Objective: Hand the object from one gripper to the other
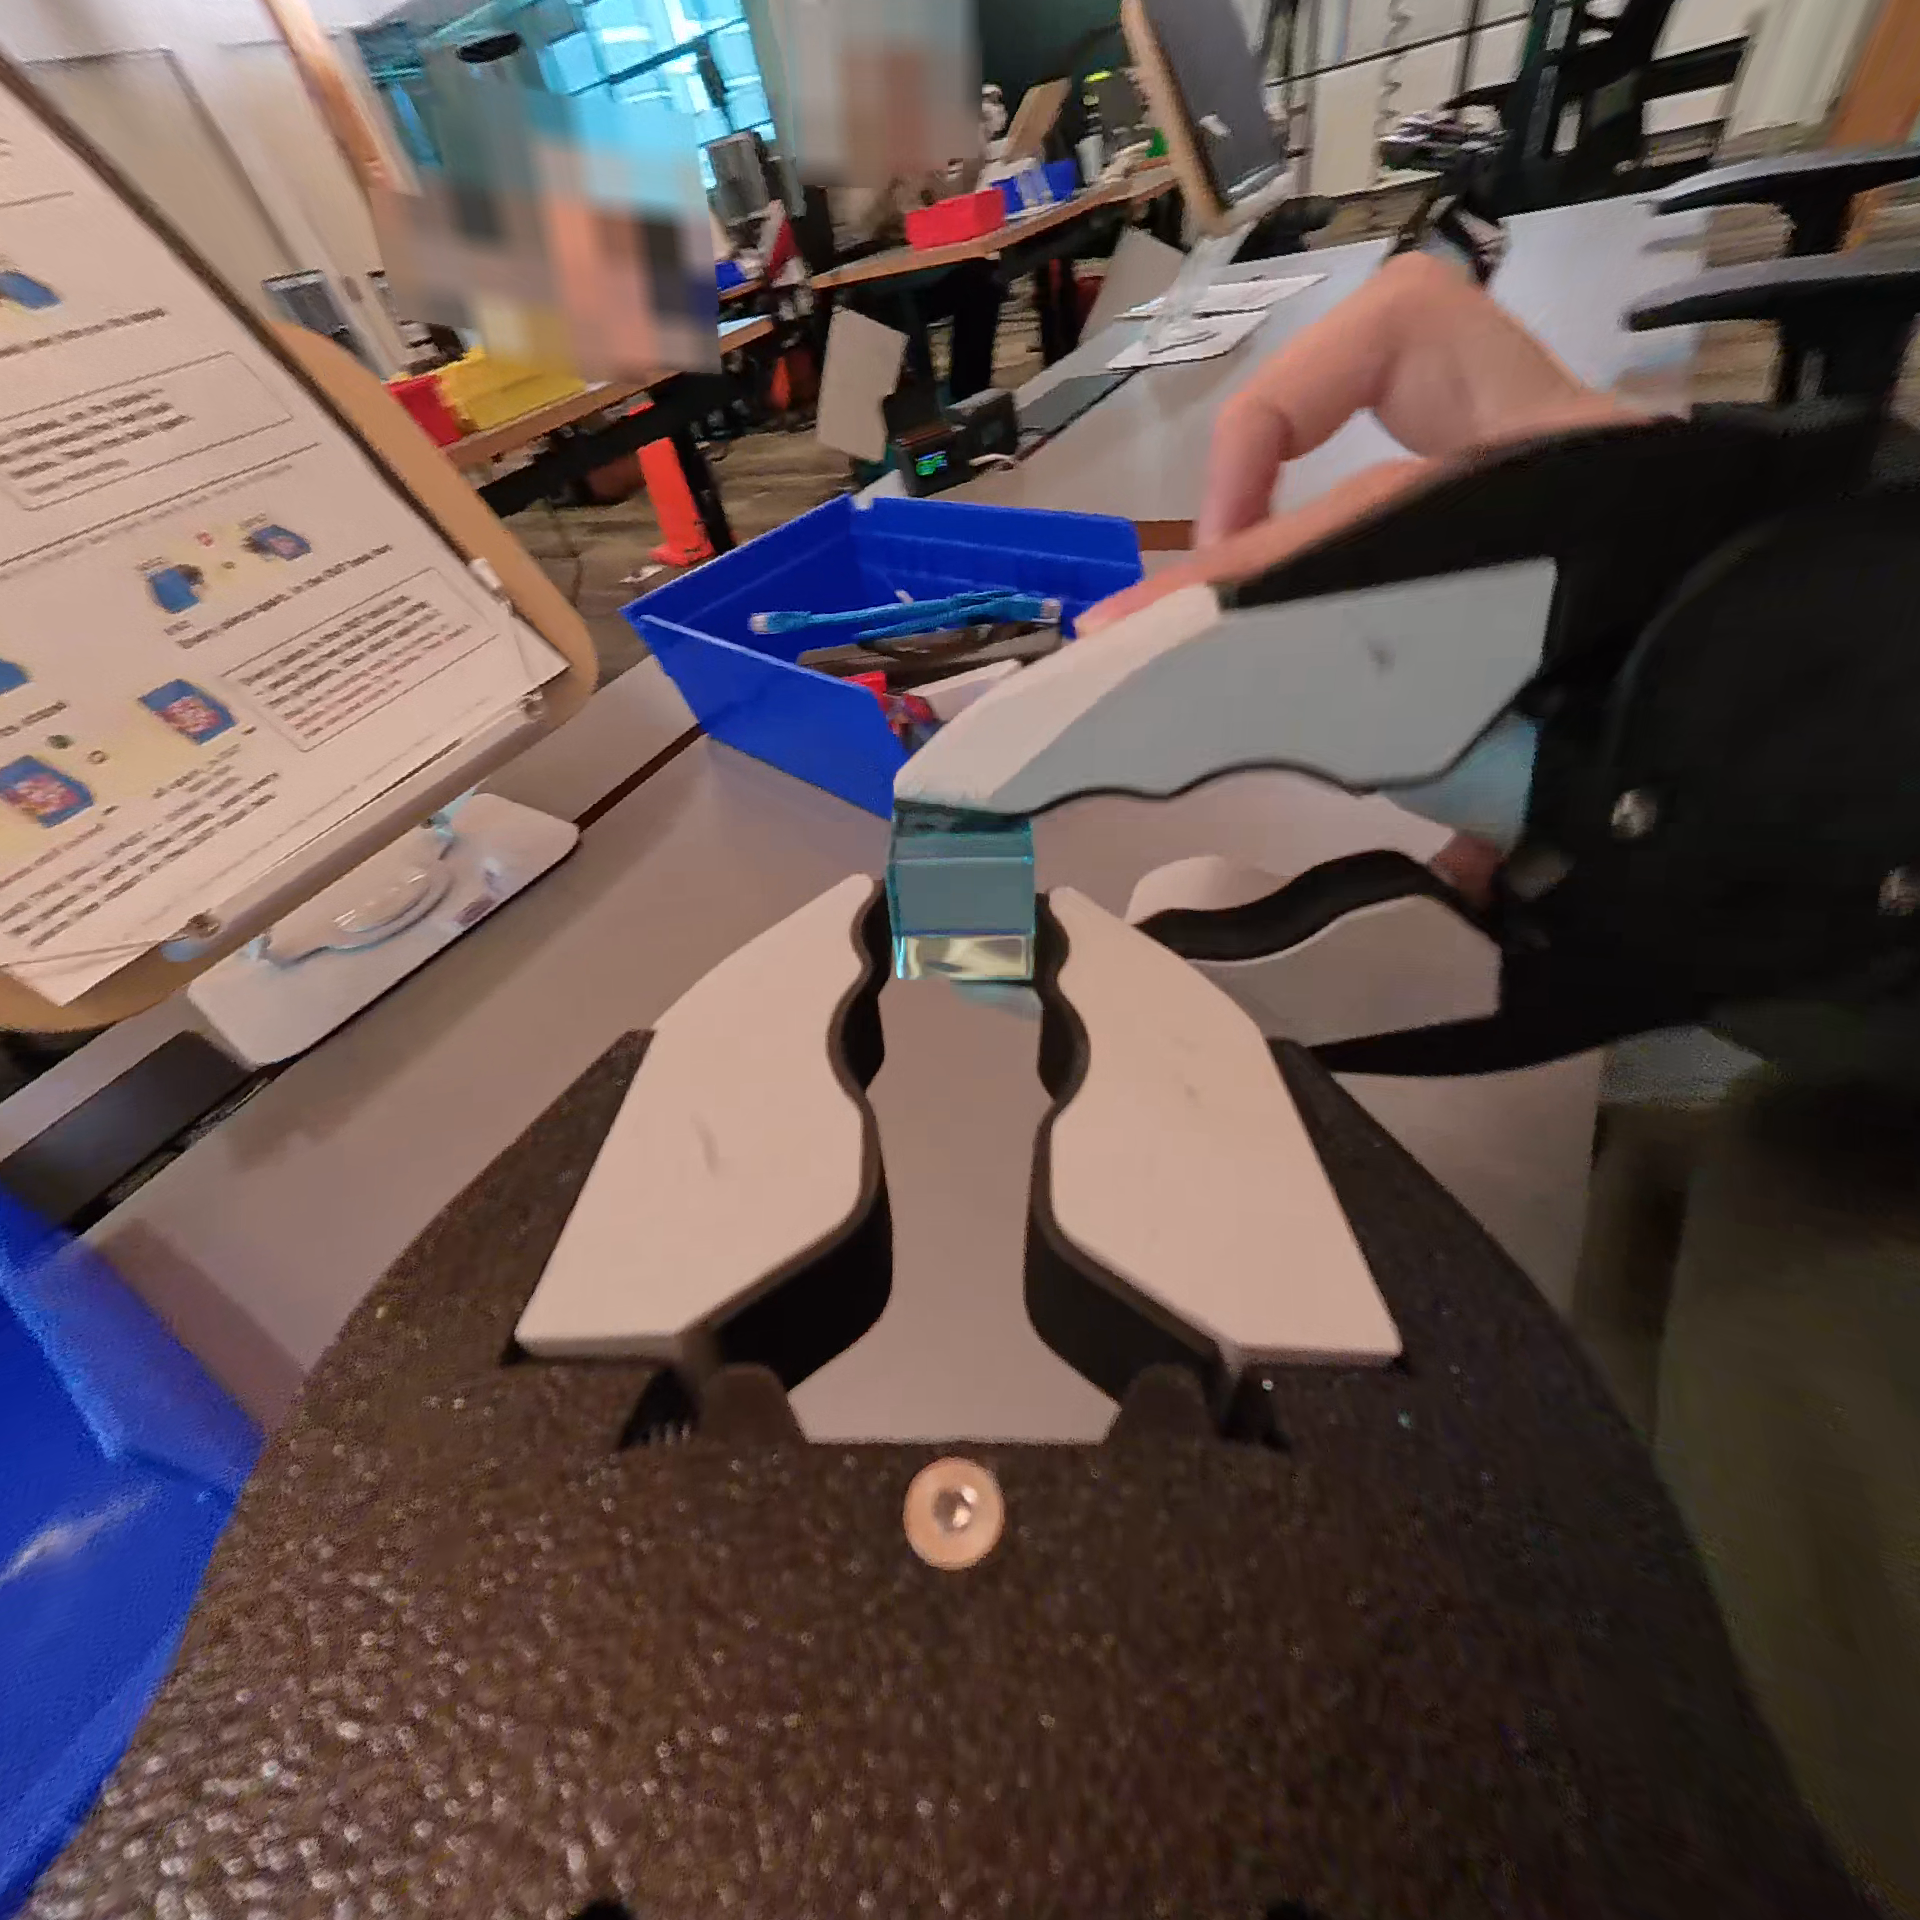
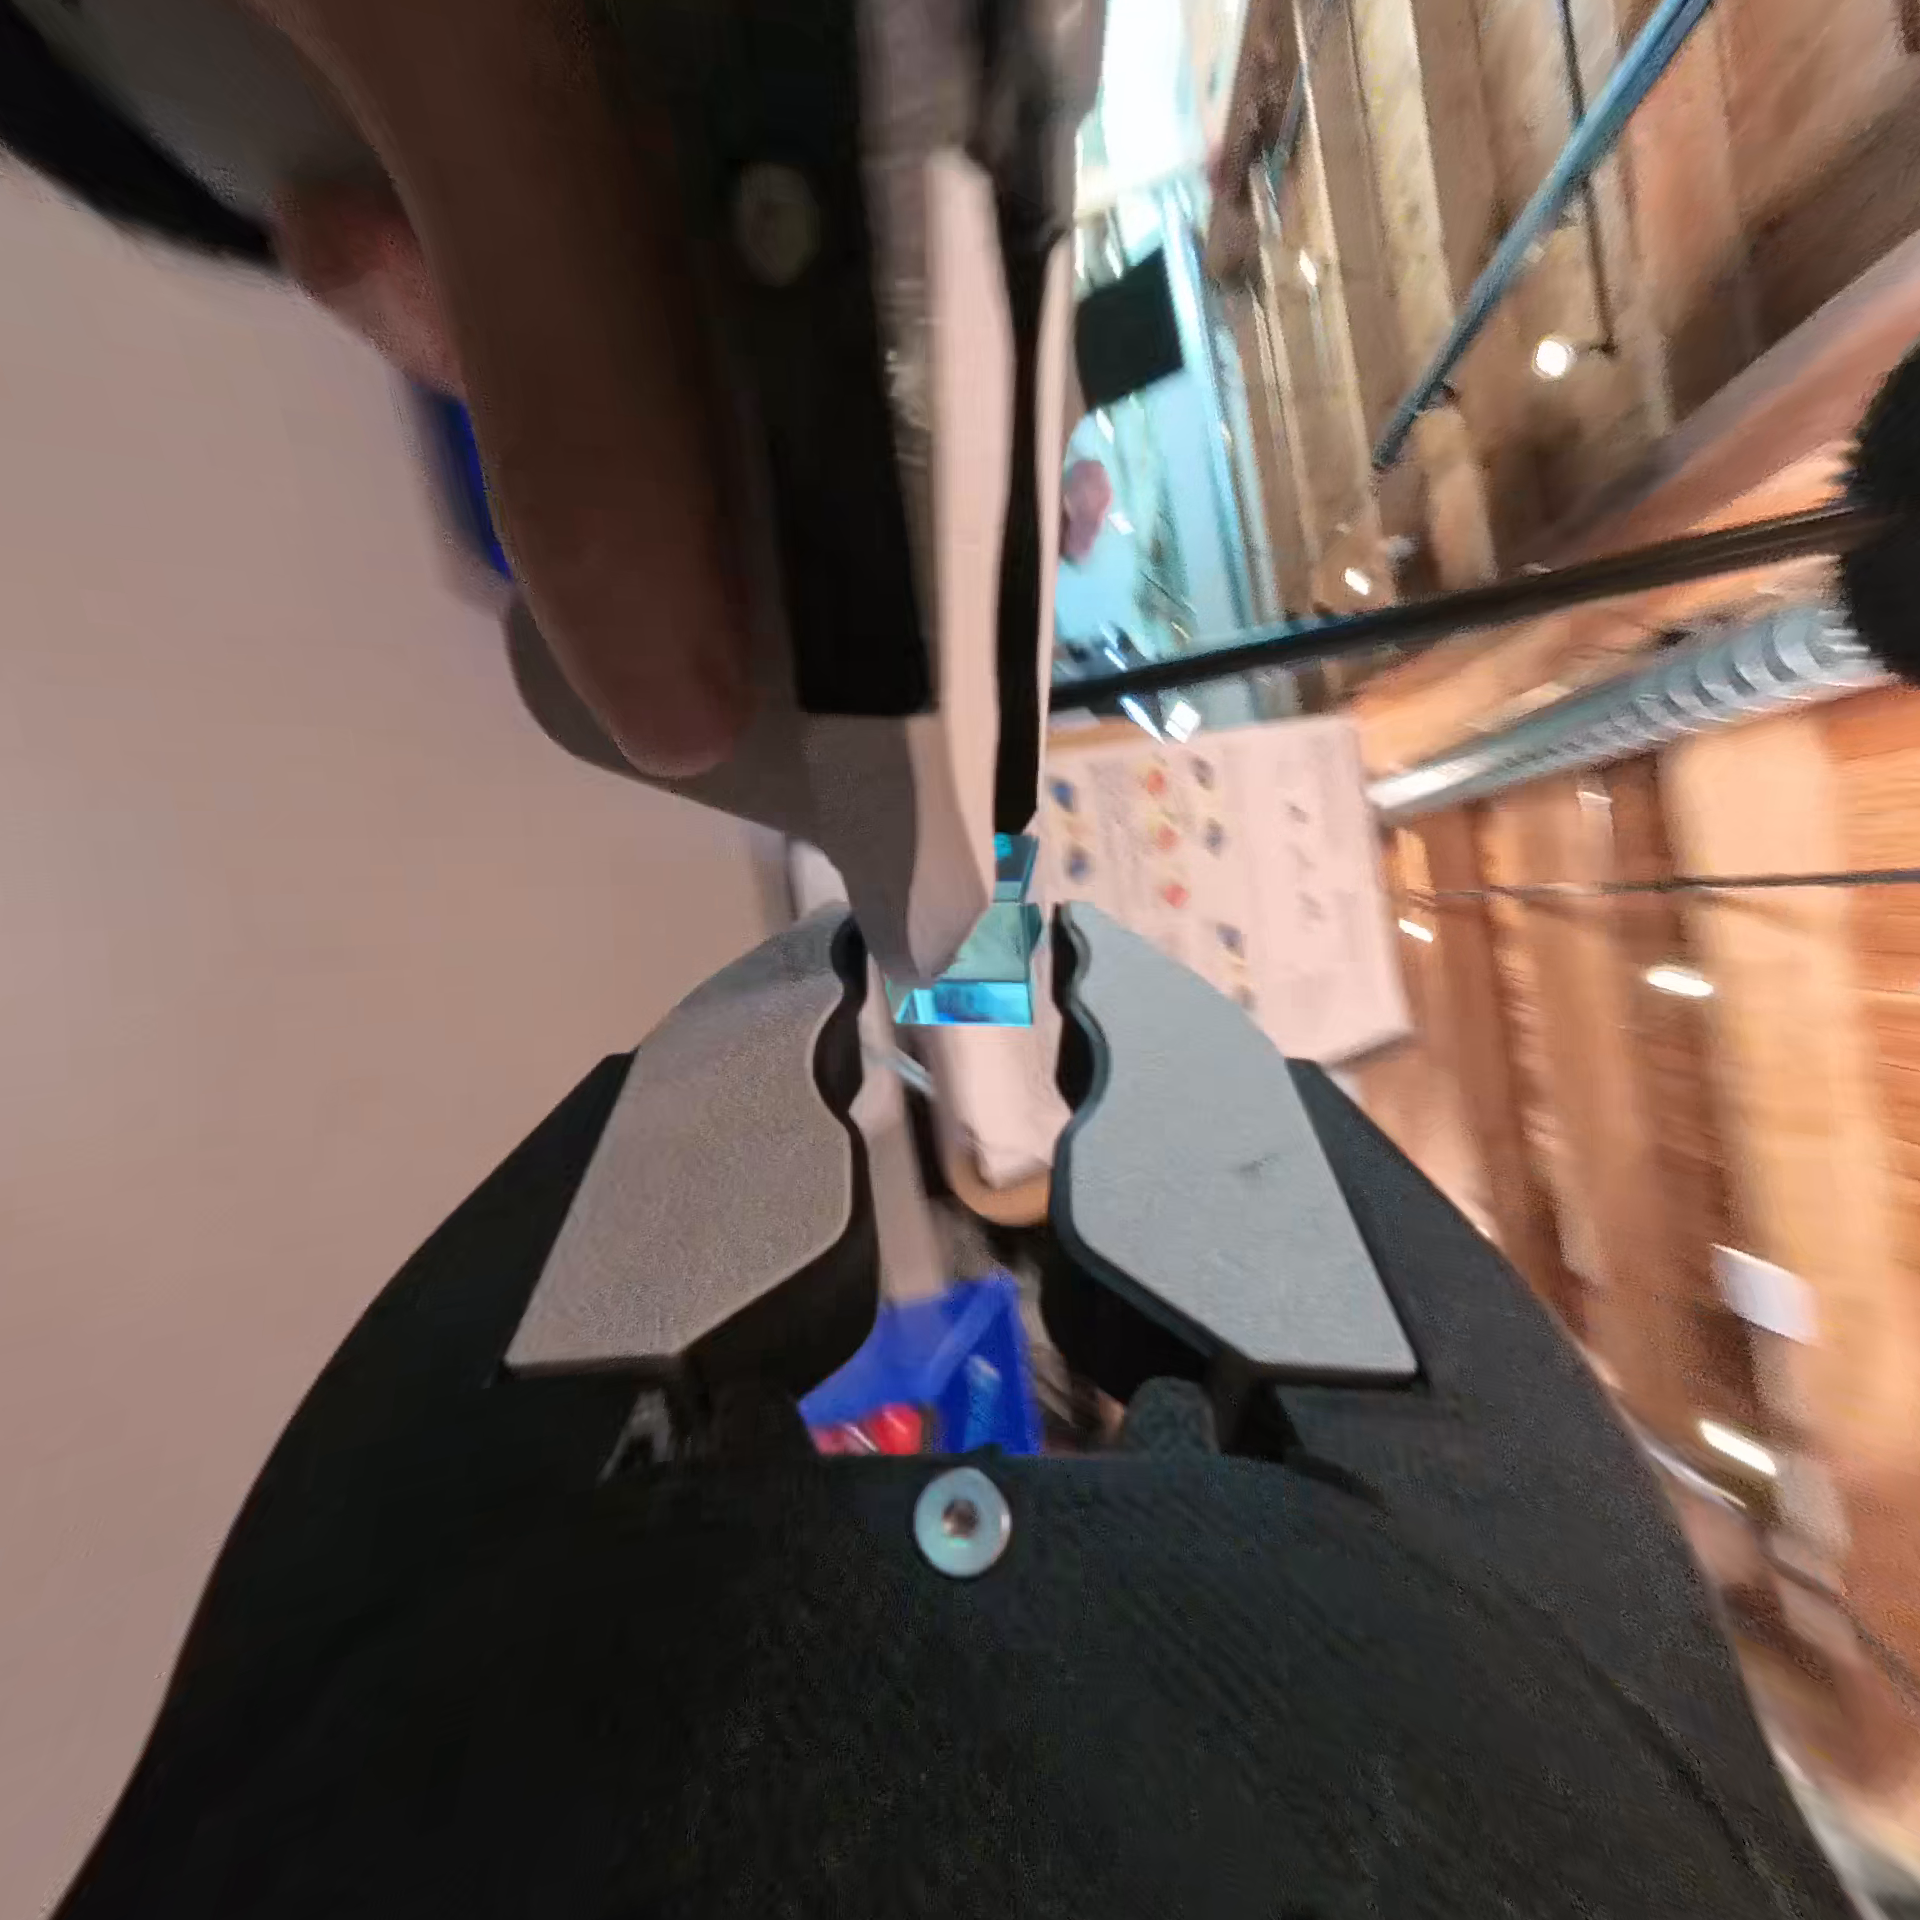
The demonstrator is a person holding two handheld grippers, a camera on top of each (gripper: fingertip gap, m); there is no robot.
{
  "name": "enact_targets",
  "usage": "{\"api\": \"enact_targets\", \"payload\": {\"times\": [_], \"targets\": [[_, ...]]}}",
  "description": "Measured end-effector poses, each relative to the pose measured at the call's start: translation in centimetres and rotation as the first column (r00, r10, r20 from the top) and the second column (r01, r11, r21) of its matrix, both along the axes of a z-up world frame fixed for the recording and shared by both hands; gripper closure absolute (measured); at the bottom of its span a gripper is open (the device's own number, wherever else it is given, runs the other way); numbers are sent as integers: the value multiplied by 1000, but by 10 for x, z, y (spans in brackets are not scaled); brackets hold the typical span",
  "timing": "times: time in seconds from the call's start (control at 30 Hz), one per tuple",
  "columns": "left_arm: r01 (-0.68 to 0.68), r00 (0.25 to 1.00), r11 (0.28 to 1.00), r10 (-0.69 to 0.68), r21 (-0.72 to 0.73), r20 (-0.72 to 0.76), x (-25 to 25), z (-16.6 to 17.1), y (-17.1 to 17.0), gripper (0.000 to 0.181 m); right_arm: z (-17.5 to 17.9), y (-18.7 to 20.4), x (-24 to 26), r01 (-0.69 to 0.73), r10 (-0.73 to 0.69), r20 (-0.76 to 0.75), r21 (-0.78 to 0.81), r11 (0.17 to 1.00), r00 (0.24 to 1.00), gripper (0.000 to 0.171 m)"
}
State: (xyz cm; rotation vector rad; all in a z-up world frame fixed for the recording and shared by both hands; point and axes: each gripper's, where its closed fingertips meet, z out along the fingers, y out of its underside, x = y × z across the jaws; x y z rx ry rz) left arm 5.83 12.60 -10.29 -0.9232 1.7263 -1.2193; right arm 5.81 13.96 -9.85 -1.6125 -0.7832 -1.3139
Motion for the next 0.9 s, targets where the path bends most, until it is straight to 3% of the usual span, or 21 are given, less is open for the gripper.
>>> {"api": "enact_targets", "payload": {"times": [0.07, 0.17, 0.23, 0.33, 0.5, 0.67, 0.9], "targets": [[103, 994, 994, -103, -20, 23, -6, 3, 0, 156, -3, -2, -22, -205, 197, -240, -7, 979, 950, 121], [335, 941, 931, -324, -142, 97, -26, 16, -4, 156, 17, -16, -51, -431, 441, -566, 162, 888, 696, 114], [445, 895, 869, -423, -216, 140, -38, 23, -3, 156, 35, -22, -50, -437, 515, -673, 303, 847, 531, 120], [535, 843, 822, -505, -195, 184, -50, 22, -4, 156, 35, -22, -50, -439, 526, -783, 366, 820, 331, 124], [555, 829, 818, -528, -150, 186, -53, 20, -9, 156, 28, -18, -56, -462, 533, -815, 392, 796, 228, 147], [525, 847, 840, -502, -134, 172, -50, 16, -5, 156, 23, -13, -53, -432, 536, -795, 392, 812, 286, 145], [556, 826, 820, -526, -138, 201, -54, 19, -7, 156, 26, -14, -58, -454, 585, -795, 467, 758, 160, 146]]}}
